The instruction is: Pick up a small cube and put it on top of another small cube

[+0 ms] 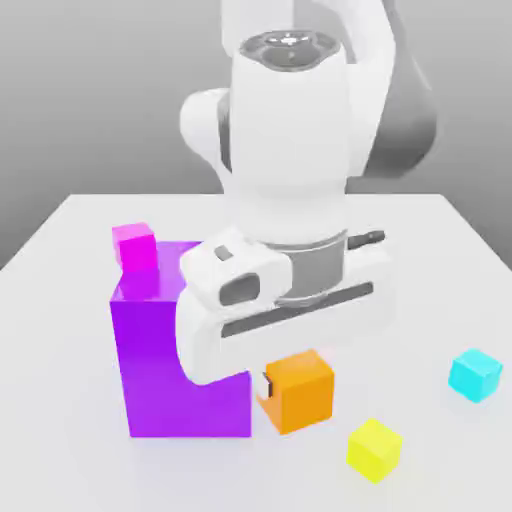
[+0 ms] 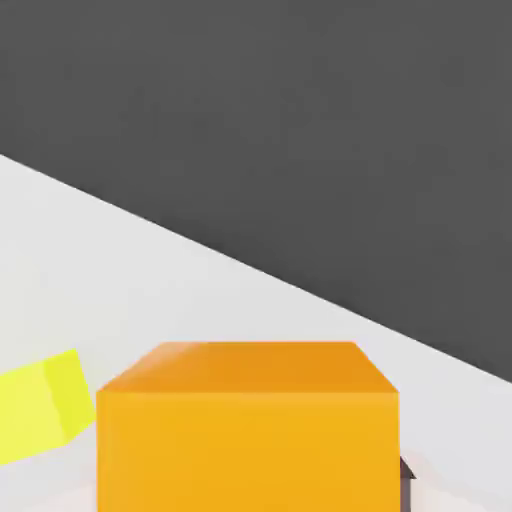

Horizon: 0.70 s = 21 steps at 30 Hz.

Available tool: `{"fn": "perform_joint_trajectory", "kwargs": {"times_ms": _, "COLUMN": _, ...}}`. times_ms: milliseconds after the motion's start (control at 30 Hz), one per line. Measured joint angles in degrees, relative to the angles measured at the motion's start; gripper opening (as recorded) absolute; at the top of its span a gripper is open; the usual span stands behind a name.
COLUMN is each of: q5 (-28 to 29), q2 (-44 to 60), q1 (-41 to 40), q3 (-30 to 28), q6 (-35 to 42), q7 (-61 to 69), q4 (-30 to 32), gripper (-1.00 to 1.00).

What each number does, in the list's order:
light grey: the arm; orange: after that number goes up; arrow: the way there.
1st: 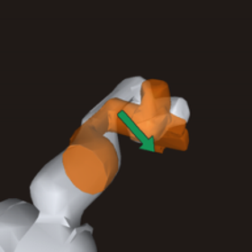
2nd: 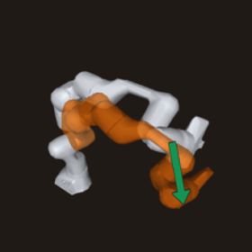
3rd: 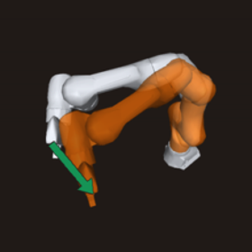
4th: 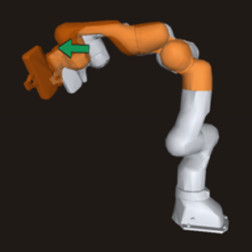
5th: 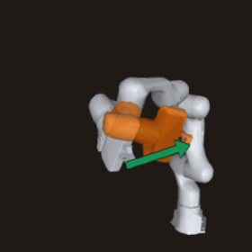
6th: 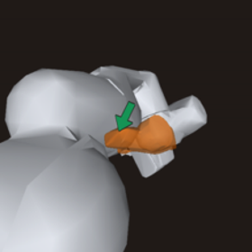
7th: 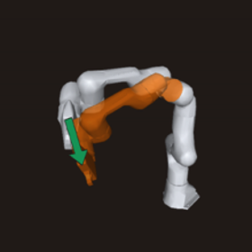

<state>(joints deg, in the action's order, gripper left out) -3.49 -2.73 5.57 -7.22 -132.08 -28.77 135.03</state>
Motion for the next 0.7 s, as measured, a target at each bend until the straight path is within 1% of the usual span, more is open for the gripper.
{"fn": "perform_joint_trajectory", "kwargs": {"times_ms": 233, "q5": 3.0, "q2": -14.3, "q1": -7.2, "q3": -1.4, "q6": 8.1, "q7": -18.7, "q4": 5.9, "gripper": -1.00}}
{"fn": "perform_joint_trajectory", "kwargs": {"times_ms": 600, "q5": 7.3, "q2": -36.6, "q1": -24.5, "q3": 0.5, "q6": 21.0, "q7": -48.2, "q4": 15.1, "gripper": -1.00}}
{"fn": "perform_joint_trajectory", "kwargs": {"times_ms": 633, "q5": 7.6, "q2": -37.5, "q1": -25.6, "q3": 0.6, "q6": 20.9, "q7": -49.9, "q4": 16.3, "gripper": -1.00}}
{"fn": "perform_joint_trajectory", "kwargs": {"times_ms": 700, "q5": 7.8, "q2": -37.3, "q1": -26.6, "q3": 0.6, "q6": 17.6, "q7": -51.0, "q4": 19.3, "gripper": -1.00}}
